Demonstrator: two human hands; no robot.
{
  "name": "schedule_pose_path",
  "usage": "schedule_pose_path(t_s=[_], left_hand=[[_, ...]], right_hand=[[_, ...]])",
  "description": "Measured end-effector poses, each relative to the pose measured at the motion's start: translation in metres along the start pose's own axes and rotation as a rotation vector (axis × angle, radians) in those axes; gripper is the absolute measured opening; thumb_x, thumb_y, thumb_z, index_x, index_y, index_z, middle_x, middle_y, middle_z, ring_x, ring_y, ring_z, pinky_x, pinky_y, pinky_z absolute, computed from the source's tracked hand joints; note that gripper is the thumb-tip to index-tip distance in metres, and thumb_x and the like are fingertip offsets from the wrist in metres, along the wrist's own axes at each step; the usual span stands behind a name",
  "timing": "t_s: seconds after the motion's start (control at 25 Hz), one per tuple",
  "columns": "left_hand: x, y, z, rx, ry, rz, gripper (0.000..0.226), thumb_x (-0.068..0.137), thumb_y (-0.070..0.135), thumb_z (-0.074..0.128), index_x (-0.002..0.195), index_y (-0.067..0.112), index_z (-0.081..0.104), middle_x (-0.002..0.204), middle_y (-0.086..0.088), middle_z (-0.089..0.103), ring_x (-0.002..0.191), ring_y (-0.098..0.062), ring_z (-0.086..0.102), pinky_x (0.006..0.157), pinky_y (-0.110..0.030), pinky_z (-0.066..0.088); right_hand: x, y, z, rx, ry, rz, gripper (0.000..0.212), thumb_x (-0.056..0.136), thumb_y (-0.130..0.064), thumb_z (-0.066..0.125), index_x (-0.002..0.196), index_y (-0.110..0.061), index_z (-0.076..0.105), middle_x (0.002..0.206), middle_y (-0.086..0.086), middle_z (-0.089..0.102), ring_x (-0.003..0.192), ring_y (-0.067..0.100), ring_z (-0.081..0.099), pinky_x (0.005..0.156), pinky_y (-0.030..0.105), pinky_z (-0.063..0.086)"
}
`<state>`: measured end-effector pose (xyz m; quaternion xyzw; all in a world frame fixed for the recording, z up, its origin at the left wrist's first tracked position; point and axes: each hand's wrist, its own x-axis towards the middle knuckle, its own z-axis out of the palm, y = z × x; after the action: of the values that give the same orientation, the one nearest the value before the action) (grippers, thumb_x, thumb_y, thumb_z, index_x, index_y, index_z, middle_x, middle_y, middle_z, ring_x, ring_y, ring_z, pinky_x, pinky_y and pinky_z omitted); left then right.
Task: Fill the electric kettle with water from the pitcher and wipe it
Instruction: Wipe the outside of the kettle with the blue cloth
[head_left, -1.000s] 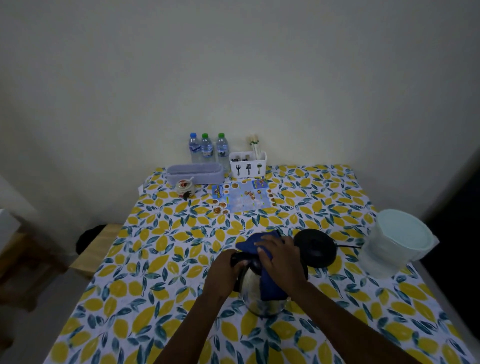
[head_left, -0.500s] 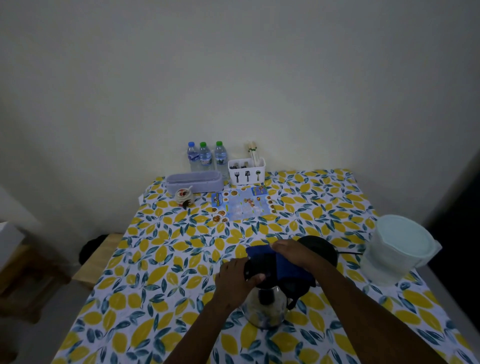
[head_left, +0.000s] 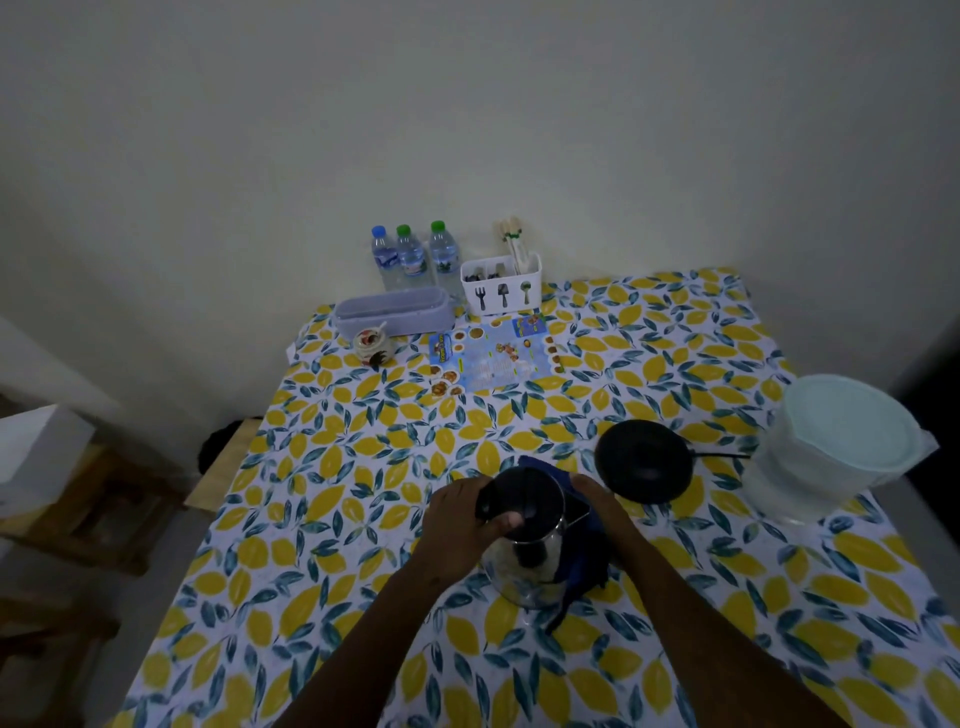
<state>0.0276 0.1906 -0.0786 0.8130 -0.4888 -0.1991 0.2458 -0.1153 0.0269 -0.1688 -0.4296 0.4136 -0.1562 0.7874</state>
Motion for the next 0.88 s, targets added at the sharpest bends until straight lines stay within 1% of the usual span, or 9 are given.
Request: schedule_pose_path(t_s=[0.08, 0.2, 0.24, 0.32, 0.44, 0.52, 0.72, 0.8, 0.88], left_hand=[[0.0, 0.0, -0.001, 0.002, 0.008, 0.01, 0.05, 0.088, 0.045, 0.063, 0.124, 0.011, 0.058, 0.113, -0.012, 0.066, 0.106, -0.03, 0.059, 0.094, -0.049, 0.046], [0.001, 0.0, -0.002, -0.001, -0.016, -0.003, 0.052, 0.088, 0.047, 0.062, 0.126, 0.013, 0.056, 0.118, -0.011, 0.064, 0.11, -0.029, 0.058, 0.098, -0.05, 0.044], [0.001, -0.001, -0.001, 0.006, -0.025, -0.012, 0.053, 0.088, 0.048, 0.062, 0.127, 0.013, 0.056, 0.119, -0.011, 0.063, 0.112, -0.029, 0.057, 0.098, -0.05, 0.044], [0.001, -0.002, -0.001, 0.049, -0.041, -0.028, 0.055, 0.088, 0.052, 0.06, 0.126, 0.013, 0.055, 0.119, -0.012, 0.062, 0.112, -0.031, 0.056, 0.098, -0.05, 0.044], [0.002, -0.003, -0.001, 0.081, -0.056, -0.039, 0.057, 0.087, 0.056, 0.057, 0.119, 0.009, 0.056, 0.114, -0.018, 0.061, 0.107, -0.037, 0.056, 0.093, -0.05, 0.047], [0.004, -0.005, 0.0, 0.067, -0.066, -0.04, 0.057, 0.087, 0.056, 0.058, 0.118, 0.007, 0.056, 0.114, -0.02, 0.061, 0.107, -0.039, 0.056, 0.093, -0.051, 0.047], [0.002, -0.008, 0.0, 0.053, -0.061, -0.029, 0.057, 0.087, 0.055, 0.059, 0.126, 0.014, 0.053, 0.12, -0.013, 0.06, 0.113, -0.032, 0.053, 0.096, -0.05, 0.046], [0.003, -0.007, -0.001, 0.05, -0.059, -0.023, 0.055, 0.087, 0.053, 0.06, 0.125, 0.013, 0.054, 0.12, -0.013, 0.06, 0.112, -0.032, 0.053, 0.096, -0.05, 0.045], [0.002, -0.008, -0.003, 0.016, -0.063, 0.0, 0.057, 0.087, 0.051, 0.063, 0.126, 0.011, 0.053, 0.121, -0.014, 0.06, 0.112, -0.032, 0.054, 0.096, -0.049, 0.046]], right_hand=[[-0.019, 0.011, 0.003, 0.11, -0.007, -0.063, 0.042, 0.101, -0.034, 0.036, 0.126, -0.009, 0.058, 0.102, 0.003, 0.076, 0.089, 0.02, 0.071, 0.071, 0.033, 0.056], [-0.05, 0.02, 0.011, 0.146, -0.004, -0.172, 0.04, 0.102, -0.024, 0.035, 0.139, -0.012, 0.045, 0.117, 0.002, 0.071, 0.104, 0.023, 0.067, 0.08, 0.036, 0.058], [-0.06, 0.025, 0.016, 0.077, 0.034, -0.21, 0.042, 0.101, -0.014, 0.04, 0.143, -0.015, 0.038, 0.128, 0.006, 0.064, 0.11, 0.027, 0.063, 0.086, 0.042, 0.057], [-0.078, 0.04, 0.032, -0.158, 0.189, -0.234, 0.066, 0.094, -0.001, 0.05, 0.15, -0.021, 0.02, 0.143, 0.016, 0.046, 0.12, 0.039, 0.052, 0.092, 0.049, 0.051], [-0.095, 0.061, 0.071, -0.452, 0.329, -0.248, 0.092, 0.089, -0.016, 0.065, 0.151, -0.016, -0.003, 0.159, 0.019, 0.017, 0.142, 0.039, 0.026, 0.107, 0.047, 0.036], [-0.098, 0.071, 0.086, -0.53, 0.406, -0.297, 0.101, 0.084, -0.024, 0.071, 0.15, -0.009, -0.004, 0.161, 0.014, 0.005, 0.147, 0.034, 0.012, 0.116, 0.053, 0.024], [-0.097, 0.084, 0.078, -0.56, 0.478, -0.234, 0.114, 0.072, -0.026, 0.082, 0.15, -0.007, 0.001, 0.158, 0.015, 0.015, 0.143, 0.037, 0.02, 0.112, 0.055, 0.03], [-0.099, 0.092, 0.078, -0.559, 0.471, -0.169, 0.113, 0.074, -0.025, 0.079, 0.15, -0.009, -0.003, 0.159, 0.013, 0.011, 0.143, 0.037, 0.019, 0.111, 0.057, 0.032], [-0.101, 0.094, 0.076, -0.562, 0.445, -0.127, 0.106, 0.08, -0.02, 0.073, 0.15, -0.008, -0.006, 0.158, 0.015, 0.012, 0.139, 0.041, 0.027, 0.105, 0.057, 0.039]])
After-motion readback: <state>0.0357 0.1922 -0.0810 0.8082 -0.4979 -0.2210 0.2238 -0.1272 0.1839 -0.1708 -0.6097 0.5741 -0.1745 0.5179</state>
